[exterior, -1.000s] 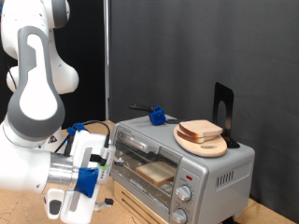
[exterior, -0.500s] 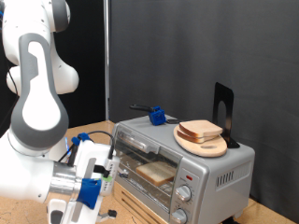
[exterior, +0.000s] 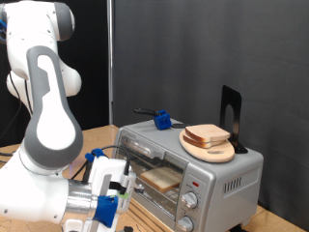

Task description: Make a piece of toast with the oven

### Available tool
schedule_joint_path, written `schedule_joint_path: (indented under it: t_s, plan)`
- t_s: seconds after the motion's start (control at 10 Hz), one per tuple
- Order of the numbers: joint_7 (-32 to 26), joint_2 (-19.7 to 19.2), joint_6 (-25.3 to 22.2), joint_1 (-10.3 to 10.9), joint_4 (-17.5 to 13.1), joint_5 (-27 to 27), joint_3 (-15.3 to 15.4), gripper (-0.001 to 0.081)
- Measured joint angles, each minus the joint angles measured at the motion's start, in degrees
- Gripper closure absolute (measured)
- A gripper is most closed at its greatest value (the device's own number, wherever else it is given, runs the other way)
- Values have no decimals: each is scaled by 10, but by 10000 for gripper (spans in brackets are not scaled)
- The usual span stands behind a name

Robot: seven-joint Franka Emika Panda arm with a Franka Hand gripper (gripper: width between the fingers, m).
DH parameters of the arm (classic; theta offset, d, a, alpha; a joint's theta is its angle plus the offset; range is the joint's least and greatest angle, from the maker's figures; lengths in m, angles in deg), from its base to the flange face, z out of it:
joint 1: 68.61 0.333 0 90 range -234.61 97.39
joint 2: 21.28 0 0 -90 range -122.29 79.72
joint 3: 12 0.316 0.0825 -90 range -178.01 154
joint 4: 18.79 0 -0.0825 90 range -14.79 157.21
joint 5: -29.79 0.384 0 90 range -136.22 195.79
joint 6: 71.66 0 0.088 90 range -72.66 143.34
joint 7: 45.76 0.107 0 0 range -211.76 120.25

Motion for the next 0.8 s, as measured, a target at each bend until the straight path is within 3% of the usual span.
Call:
schedule_joint_path:
  t_s: [0.5,0.8]
  plan:
    - [10,-47,15,10,-52,-3,0,124]
    - [10,-58,16,11,-64,-6,0,124]
